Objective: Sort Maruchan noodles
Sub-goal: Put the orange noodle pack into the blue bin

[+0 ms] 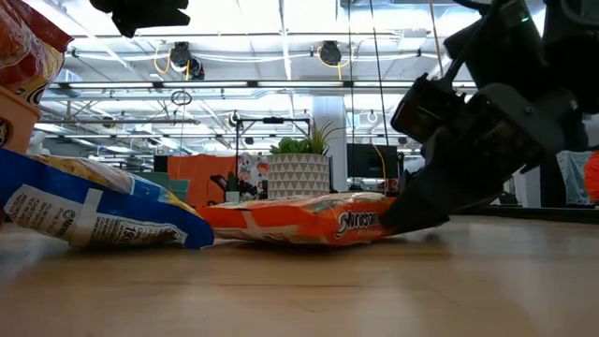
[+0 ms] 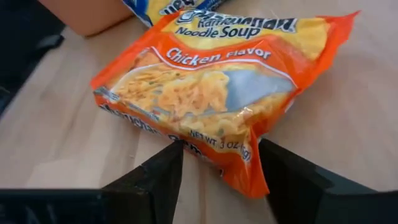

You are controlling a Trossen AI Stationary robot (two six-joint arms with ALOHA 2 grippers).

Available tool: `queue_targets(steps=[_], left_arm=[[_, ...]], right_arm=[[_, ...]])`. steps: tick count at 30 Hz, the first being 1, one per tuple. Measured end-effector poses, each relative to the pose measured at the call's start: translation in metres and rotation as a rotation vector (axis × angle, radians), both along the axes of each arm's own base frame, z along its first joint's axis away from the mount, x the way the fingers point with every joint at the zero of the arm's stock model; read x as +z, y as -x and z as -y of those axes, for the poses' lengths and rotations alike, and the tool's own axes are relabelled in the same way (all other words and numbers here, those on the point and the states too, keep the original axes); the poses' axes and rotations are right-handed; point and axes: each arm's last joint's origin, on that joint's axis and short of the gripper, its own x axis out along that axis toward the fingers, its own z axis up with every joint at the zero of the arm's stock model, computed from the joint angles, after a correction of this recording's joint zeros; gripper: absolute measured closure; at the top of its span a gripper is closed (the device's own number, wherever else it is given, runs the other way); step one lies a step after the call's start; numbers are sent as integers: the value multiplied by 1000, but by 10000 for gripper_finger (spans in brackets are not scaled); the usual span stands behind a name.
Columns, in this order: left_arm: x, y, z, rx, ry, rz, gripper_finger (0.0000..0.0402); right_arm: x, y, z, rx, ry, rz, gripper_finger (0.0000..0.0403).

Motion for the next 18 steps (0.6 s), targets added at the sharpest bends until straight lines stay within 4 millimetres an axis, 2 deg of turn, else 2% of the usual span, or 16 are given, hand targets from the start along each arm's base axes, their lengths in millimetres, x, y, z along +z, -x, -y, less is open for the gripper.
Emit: queue_targets(steps=[7,14,18], left_arm=[[0,0,0,0,-1,-1,208],[0,0,0,0,-2,-1,208],[0,0,0,-1,-3,-1,208]], right_arm=[[4,-4,6,31,-89,25,256],[7,-7,11,41,-56,74,382],[11,-9,11,50,-47,122,389]])
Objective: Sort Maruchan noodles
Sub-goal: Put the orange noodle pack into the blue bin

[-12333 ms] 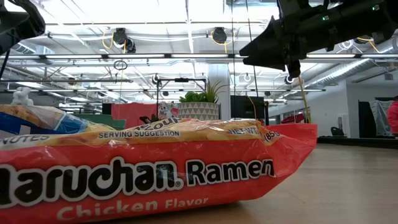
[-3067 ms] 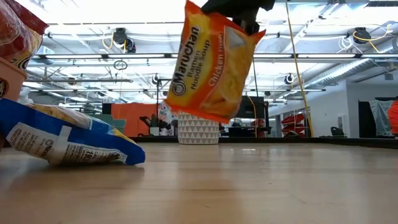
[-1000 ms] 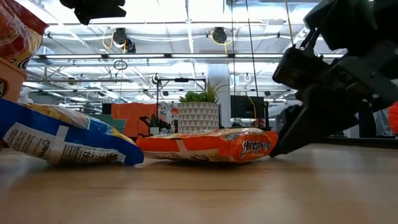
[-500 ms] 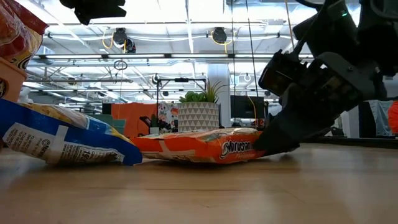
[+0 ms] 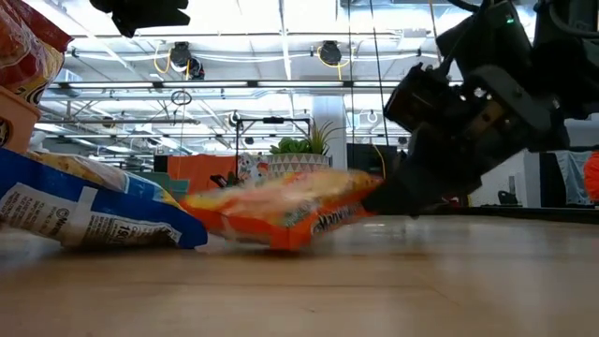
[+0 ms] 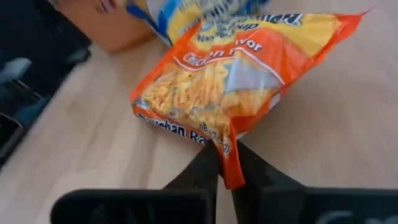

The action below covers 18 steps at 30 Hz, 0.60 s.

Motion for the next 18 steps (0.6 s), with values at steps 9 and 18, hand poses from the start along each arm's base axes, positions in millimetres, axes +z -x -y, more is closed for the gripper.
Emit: queue_targets(steps=[9,18], left_arm=[[2,-1,-1,14,-38,14,208],[22,-3,-2,74,-113,169,208]], right_arm=[[63,-1,7,24,142,299,398],[143,14,13,-82,531,441,401]])
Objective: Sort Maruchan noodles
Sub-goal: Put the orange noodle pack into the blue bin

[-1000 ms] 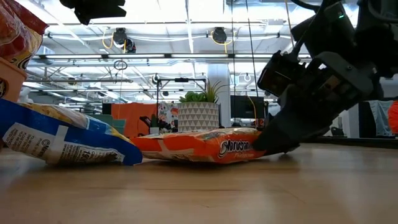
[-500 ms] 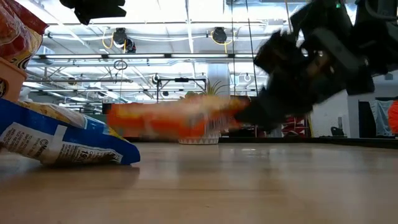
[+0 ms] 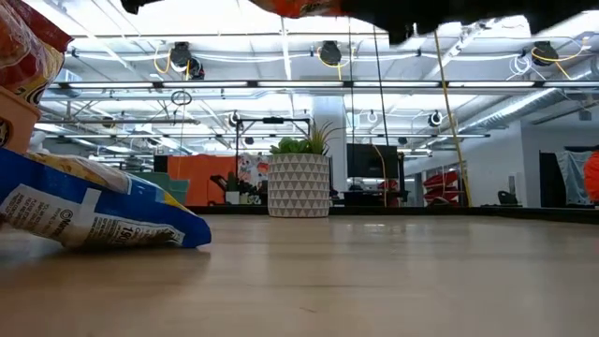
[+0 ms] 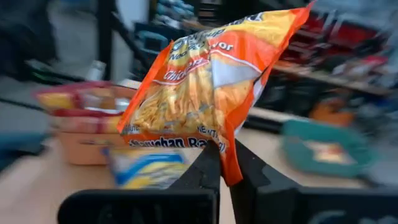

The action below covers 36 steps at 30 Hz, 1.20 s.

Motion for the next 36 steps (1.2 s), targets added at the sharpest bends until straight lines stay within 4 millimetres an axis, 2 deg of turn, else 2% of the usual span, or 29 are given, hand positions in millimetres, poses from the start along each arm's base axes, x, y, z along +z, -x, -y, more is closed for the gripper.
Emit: queue_targets(steps=[7,11,16,21,30,33,36], left_arm=[[9,0,2,-20,30,86,208],[12,3,4,-35,55,119,208],[15,9,9,-138,65,133,208],[20,13,10,-240,175,183,208],[13,6,15,-348,186,133,206],[8,1,15,-383,174,92,185],[1,-6,15,-421,176,45,140]], right_arm=[[41,-10,0,-84,270,-61,402],[56,-14,1,-149,353,-48,402],[57,-14,-1,-172,385,-56,402],[55,-13,-6,-255,392,-75,402],[59,-13,-4,-371,323,-39,403],[62,-13,-4,-372,309,-10,403],[64,-13,-6,-331,302,15,403]])
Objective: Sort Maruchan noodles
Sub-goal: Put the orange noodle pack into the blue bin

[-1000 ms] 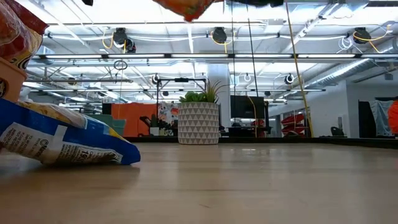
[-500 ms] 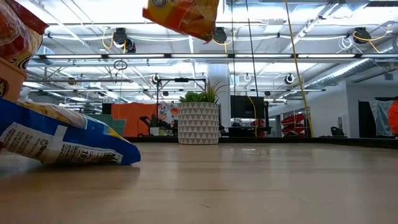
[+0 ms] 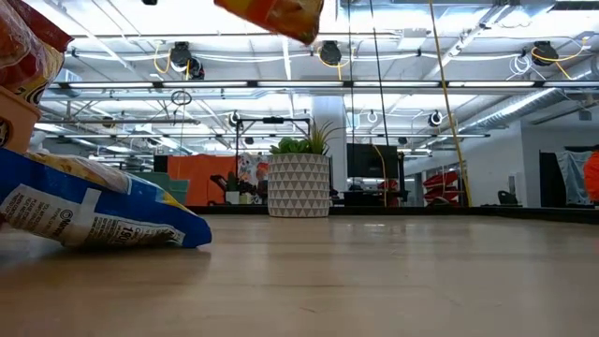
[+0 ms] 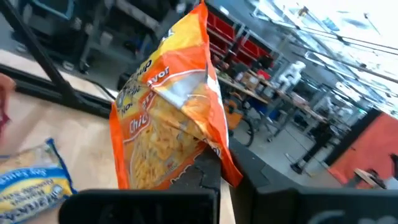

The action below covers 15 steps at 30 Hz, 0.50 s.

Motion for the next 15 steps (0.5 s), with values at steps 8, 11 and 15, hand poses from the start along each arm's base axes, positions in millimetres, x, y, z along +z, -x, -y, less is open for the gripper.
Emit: queue_targets(steps=[8,11,15], left_arm=[[-13,-22,-1,89,-57,-30,30],[-17,-32,-3,155,-73,-13,16],[-23,-45,-7,219,-89,-7,14]], right_arm=[[1,0,2,2,-5,13,402],[0,-1,3,-4,-9,-1,401],[-4,-1,6,-15,-22,-33,401]])
